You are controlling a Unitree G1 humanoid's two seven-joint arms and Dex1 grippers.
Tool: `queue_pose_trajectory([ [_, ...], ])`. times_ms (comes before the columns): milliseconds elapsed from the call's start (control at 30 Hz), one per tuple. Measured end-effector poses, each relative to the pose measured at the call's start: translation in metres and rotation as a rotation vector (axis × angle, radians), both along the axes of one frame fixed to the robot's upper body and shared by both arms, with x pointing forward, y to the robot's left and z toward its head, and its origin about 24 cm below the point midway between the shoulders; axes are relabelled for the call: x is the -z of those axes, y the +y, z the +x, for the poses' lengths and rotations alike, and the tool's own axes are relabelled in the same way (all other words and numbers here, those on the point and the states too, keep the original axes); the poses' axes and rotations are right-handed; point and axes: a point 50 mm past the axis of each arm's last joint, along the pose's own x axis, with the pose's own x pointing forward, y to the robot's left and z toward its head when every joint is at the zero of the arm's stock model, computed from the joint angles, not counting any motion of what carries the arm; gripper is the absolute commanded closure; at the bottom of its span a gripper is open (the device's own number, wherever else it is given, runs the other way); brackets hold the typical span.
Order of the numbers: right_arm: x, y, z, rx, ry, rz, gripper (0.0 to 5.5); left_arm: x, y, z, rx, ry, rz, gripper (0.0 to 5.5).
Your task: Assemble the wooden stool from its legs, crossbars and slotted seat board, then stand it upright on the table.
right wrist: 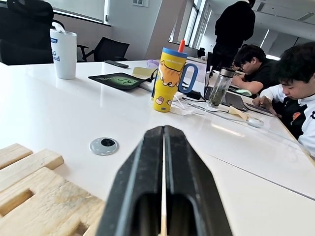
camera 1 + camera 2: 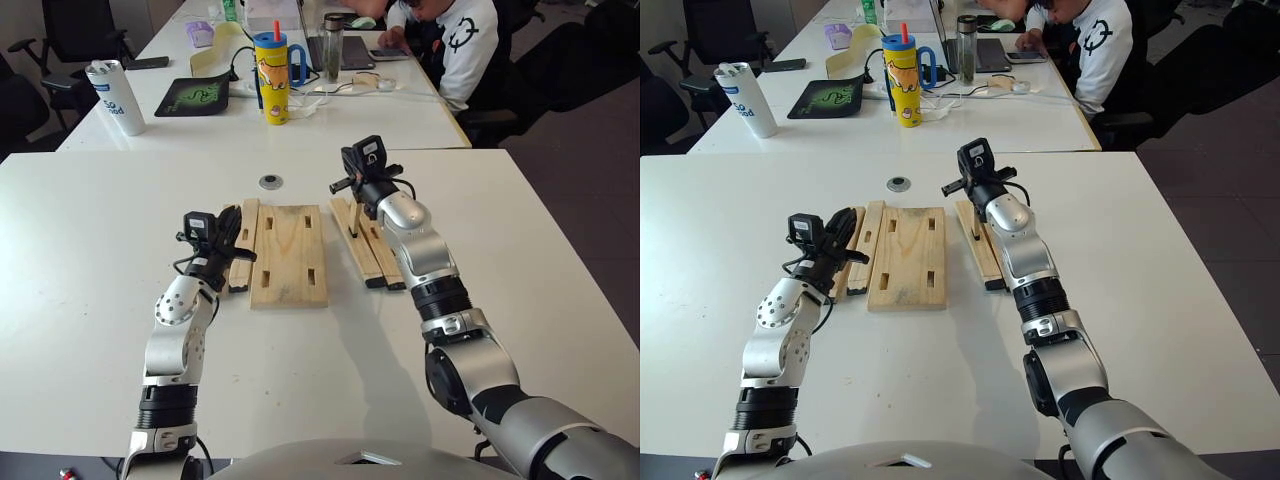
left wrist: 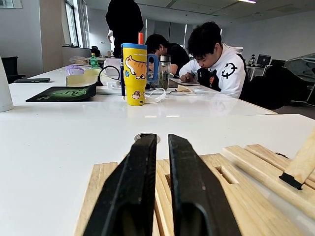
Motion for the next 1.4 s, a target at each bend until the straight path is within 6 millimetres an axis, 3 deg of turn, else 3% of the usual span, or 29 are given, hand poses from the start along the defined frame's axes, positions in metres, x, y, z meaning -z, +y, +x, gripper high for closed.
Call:
queue_pose_trajectory([
  [100, -0.009, -0.003, -0.006, 0.006, -0.067, 0.078, 5.46, 0.000, 0.000, 0.000, -0.003, -0.002, -0.002, 5.04],
  [233, -0.055, -0.011, -0.016, 0.057, -0.332, 0.266, 5.46, 0.001, -0.001, -0.001, -0.004, -0.002, -0.007, 5.04],
  [333, -0.082, -0.017, -0.024, 0.066, -0.449, 0.296, 5.46, 0.004, -0.001, -0.003, -0.007, 0.005, -0.007, 5.04],
  [400, -0.083, -0.028, -0.022, 0.087, -0.425, 0.246, 5.46, 0.005, -0.001, -0.004, -0.009, 0.007, -0.009, 5.04],
  [467, -0.068, -0.044, -0.019, 0.111, -0.314, 0.171, 5.13, 0.006, -0.002, -0.005, -0.010, 0.009, -0.012, 5.04],
  [600, -0.007, -0.068, -0.032, 0.101, 0.076, 0.081, 4.59, 0.007, -0.002, -0.006, -0.013, 0.012, -0.013, 5.04],
  [800, 0.048, -0.057, -0.086, -0.104, 0.566, 0.093, 3.59, 0.009, -0.001, -0.011, -0.033, 0.019, -0.015, 5.04],
  [900, 0.059, -0.054, -0.100, -0.115, 0.720, 0.096, 3.15, 0.011, -0.001, -0.015, -0.047, 0.022, -0.021, 5.04],
  [1100, 0.065, -0.042, -0.105, -0.135, 0.771, 0.012, 3.11, 0.011, -0.001, -0.016, -0.060, 0.025, -0.027, 5.04],
  [1400, 0.066, -0.042, -0.081, -0.026, 0.647, -0.115, 3.11, 0.012, -0.004, -0.016, -0.062, 0.022, -0.036, 5.04],
])
